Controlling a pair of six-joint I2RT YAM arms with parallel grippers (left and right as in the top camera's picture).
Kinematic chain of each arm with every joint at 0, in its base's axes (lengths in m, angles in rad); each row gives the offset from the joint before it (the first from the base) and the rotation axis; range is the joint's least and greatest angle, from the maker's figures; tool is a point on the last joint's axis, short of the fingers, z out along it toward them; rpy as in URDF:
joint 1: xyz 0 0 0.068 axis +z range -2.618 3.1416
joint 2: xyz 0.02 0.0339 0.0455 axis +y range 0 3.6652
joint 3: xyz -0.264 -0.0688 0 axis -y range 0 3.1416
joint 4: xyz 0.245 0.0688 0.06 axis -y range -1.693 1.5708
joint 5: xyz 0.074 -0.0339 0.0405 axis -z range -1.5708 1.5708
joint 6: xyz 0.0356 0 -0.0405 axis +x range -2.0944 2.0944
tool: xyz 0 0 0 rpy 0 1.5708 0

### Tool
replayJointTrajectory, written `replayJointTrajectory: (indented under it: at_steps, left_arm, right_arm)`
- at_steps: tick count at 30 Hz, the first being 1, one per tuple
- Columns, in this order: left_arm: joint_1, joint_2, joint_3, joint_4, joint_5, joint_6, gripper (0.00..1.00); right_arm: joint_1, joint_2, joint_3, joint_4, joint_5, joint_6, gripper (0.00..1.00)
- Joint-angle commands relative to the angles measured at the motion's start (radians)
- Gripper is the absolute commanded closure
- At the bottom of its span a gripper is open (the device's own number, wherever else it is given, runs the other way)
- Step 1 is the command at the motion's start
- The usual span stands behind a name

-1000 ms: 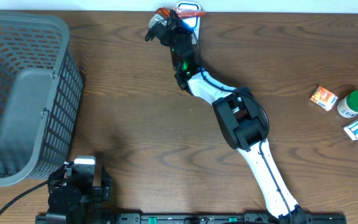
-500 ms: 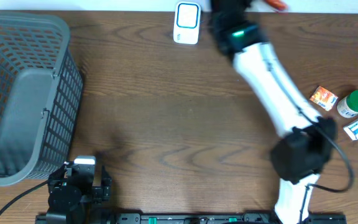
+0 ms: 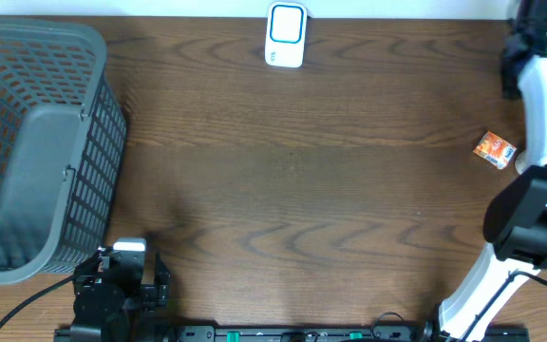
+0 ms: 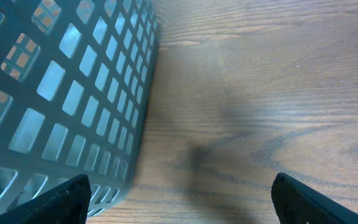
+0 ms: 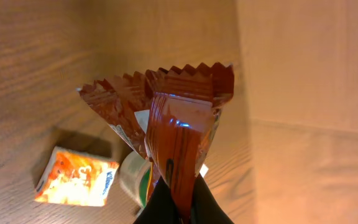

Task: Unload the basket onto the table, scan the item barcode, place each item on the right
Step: 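Carry the bar right and set it beside the orange packet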

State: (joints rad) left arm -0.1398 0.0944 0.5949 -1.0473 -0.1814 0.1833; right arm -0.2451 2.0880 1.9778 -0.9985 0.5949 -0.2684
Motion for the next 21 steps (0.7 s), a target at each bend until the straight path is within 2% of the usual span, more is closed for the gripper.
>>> replayJointTrajectory:
  at_steps: [1, 7, 11, 17, 18, 21]
  left_arm:
    - [0.004, -0.003, -0.001, 0.0, 0.006, 0.002, 0.08]
    - [0.004, -0.003, -0.001, 0.0, 0.006, 0.002, 0.08]
    - [0.004, -0.003, -0.001, 0.0, 0.006, 0.002, 0.08]
    - [0.004, -0.003, -0.001, 0.0, 0.006, 0.002, 0.08]
    - [0.004, -0.003, -0.001, 0.0, 0.006, 0.002, 0.08]
    - [0.004, -0.003, -0.001, 0.0, 0.006, 0.002, 0.08]
  right_arm:
    - [-0.024, -0.011, -0.01, -0.037, -0.112, 0.183, 0.99]
    - [-0.081, -0.008, -0.013, -0.116, -0.246, 0.215, 0.99]
    - [-0.11, -0.008, -0.018, -0.16, -0.248, 0.282, 0.99]
    - [-0.13, -0.008, -0.098, -0.142, -0.249, 0.283, 0.98]
    - [-0.129, -0.008, -0.106, -0.139, -0.249, 0.283, 0.96]
    - [-0.129, -0.011, -0.106, -0.135, -0.249, 0.283, 0.99]
